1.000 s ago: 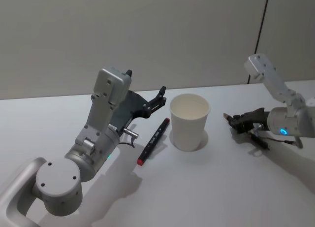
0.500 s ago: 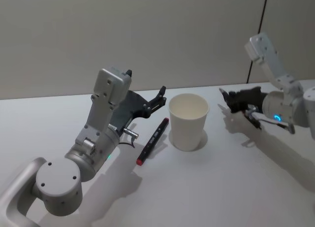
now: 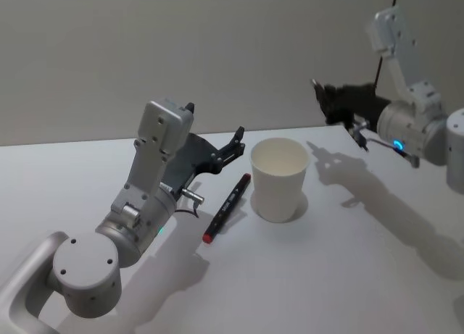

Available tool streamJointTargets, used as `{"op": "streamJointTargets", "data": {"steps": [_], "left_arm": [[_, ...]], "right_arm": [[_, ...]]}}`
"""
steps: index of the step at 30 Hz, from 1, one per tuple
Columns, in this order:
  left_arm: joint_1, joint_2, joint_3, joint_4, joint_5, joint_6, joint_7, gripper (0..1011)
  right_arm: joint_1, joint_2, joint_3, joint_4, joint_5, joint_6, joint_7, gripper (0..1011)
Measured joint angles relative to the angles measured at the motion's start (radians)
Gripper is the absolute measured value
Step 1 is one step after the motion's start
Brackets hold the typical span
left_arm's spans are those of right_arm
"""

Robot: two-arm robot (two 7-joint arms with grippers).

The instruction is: Place the pen into the pen holder.

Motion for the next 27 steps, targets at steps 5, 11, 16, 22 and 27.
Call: {"op": "streamJointTargets", "data": {"steps": [5, 11, 16, 22, 27], "left_arm": [[0.0, 0.0, 0.0, 0.0, 0.0, 0.0, 0.0, 1001], [0.0, 0.0, 0.0, 0.0, 0.0, 0.0, 0.0, 1001], [0.0, 0.0, 0.0, 0.0, 0.0, 0.0, 0.0, 1001], [0.0, 0.0, 0.0, 0.0, 0.0, 0.0, 0.0, 1001], [0.0, 0.0, 0.0, 0.0, 0.0, 0.0, 0.0, 1001]], "right_arm": [[0.003, -0.008, 0.003, -0.028, 0.044, -0.059, -0.008, 119], [0.006, -0.018, 0.006, -0.062, 0.108, -0.126, 0.001, 119], [0.008, -0.025, 0.008, -0.084, 0.156, -0.164, 0.023, 119], [0.008, -0.032, 0.008, -0.108, 0.229, -0.207, 0.069, 119], [0.005, -0.034, 0.008, -0.121, 0.287, -0.233, 0.12, 119]]}}
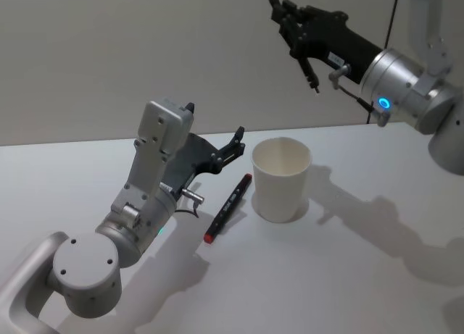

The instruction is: Place the pen into the pen holder.

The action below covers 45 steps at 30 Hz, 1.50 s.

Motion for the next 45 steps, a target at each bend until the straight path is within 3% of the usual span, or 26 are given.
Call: {"op": "streamJointTargets", "data": {"steps": [9, 19, 33, 45], "left_arm": [[0.0, 0.0, 0.0, 0.0, 0.0, 0.0, 0.0, 1001], [0.0, 0.0, 0.0, 0.0, 0.0, 0.0, 0.0, 1001], [0.0, 0.0, 0.0, 0.0, 0.0, 0.0, 0.0, 1001], [0.0, 0.0, 0.0, 0.0, 0.0, 0.0, 0.0, 1001]], "right_arm": [[-0.03, 0.01, -0.009, 0.003, 0.054, -0.049, 0.097, 119], [-0.07, 0.021, -0.027, 0.029, 0.062, -0.106, 0.13, 119], [-0.088, -0.002, -0.065, 0.089, 0.0, -0.225, 0.083, 119], [-0.059, -0.049, -0.101, 0.19, -0.072, -0.319, 0.043, 119]]}}
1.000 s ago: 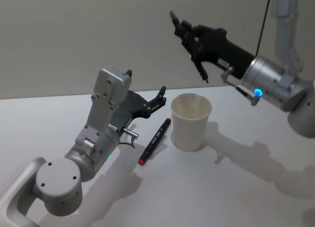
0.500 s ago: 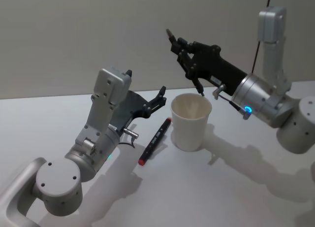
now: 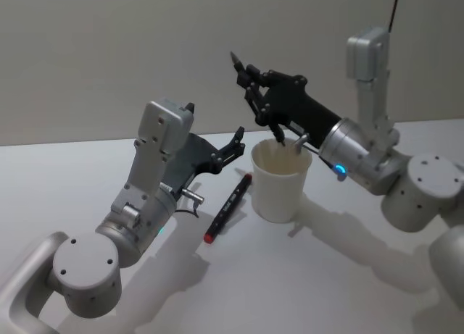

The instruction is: Place the pen into the pen holder.

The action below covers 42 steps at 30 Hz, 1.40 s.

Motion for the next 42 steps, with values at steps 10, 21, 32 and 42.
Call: {"op": "streamJointTargets", "data": {"steps": [10, 21, 32, 42], "left_arm": [[0.0, 0.0, 0.0, 0.0, 0.0, 0.0, 0.0, 1001], [0.0, 0.0, 0.0, 0.0, 0.0, 0.0, 0.0, 1001], [0.0, 0.0, 0.0, 0.0, 0.0, 0.0, 0.0, 1001], [0.0, 0.0, 0.0, 0.0, 0.0, 0.0, 0.0, 1001]], "right_arm": [[0.013, -0.016, -0.011, 0.048, -0.029, -0.03, -0.005, 119], [-0.013, 0.008, -0.003, 0.024, -0.037, -0.026, -0.013, 119], [-0.042, 0.026, 0.002, 0.016, -0.023, -0.012, -0.027, 119], [-0.055, 0.035, 0.004, 0.015, -0.015, -0.007, -0.035, 119]]}}
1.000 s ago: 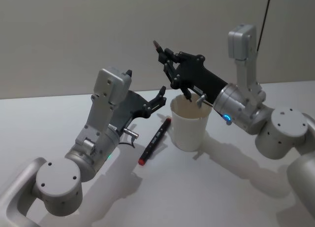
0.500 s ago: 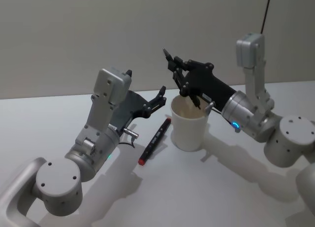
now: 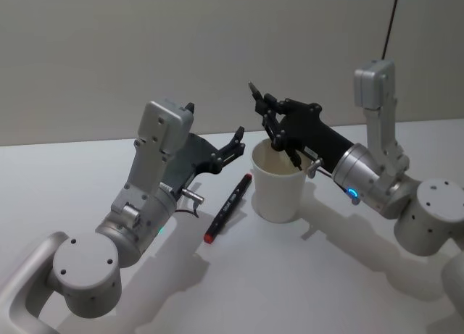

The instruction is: Place the pen into the pen holder.

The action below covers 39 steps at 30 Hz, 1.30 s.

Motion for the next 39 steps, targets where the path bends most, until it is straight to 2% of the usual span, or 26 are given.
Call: {"op": "streamJointTargets", "data": {"steps": [8, 12, 15, 16, 19, 25, 27, 28, 31, 36, 39], "left_arm": [[0.0, 0.0, 0.0, 0.0, 0.0, 0.0, 0.0, 1001], [0.0, 0.0, 0.0, 0.0, 0.0, 0.0, 0.0, 1001], [0.0, 0.0, 0.0, 0.0, 0.0, 0.0, 0.0, 1001], [0.0, 0.0, 0.0, 0.0, 0.0, 0.0, 0.0, 1001], [0.0, 0.0, 0.0, 0.0, 0.0, 0.0, 0.0, 1001], [0.0, 0.0, 0.0, 0.0, 0.0, 0.0, 0.0, 1001], [0.0, 0.0, 0.0, 0.0, 0.0, 0.0, 0.0, 1001], [0.0, 0.0, 0.0, 0.0, 0.0, 0.0, 0.0, 1001], [0.0, 0.0, 0.0, 0.0, 0.0, 0.0, 0.0, 1001], [0.0, 0.0, 0.0, 0.0, 0.0, 0.0, 0.0, 1001], [0.0, 0.0, 0.0, 0.0, 0.0, 0.0, 0.0, 1001]], "right_arm": [[-0.004, 0.003, 0.001, 0.0, 0.002, 0.002, -0.002, 141], [-0.006, 0.004, 0.001, 0.0, 0.003, 0.002, -0.003, 277], [-0.007, 0.004, 0.001, 0.0, 0.004, 0.003, -0.003, 330], [-0.007, 0.004, 0.001, 0.0, 0.004, 0.003, -0.003, 390], [-0.008, 0.004, 0.001, 0.0, 0.004, 0.003, -0.004, 445], [-0.008, 0.005, 0.001, 0.0, 0.005, 0.004, -0.004, 669], [-0.008, 0.005, 0.001, 0.0, 0.005, 0.004, -0.005, 700], [-0.008, 0.005, 0.001, 0.0, 0.005, 0.004, -0.005, 768], [-0.009, 0.005, 0.001, 0.0, 0.005, 0.004, -0.005, 823], [-0.009, 0.006, 0.001, 0.0, 0.005, 0.004, -0.005, 975], [-0.012, 0.009, 0.002, -0.008, -0.001, 0.004, -0.01, 1001]]}}
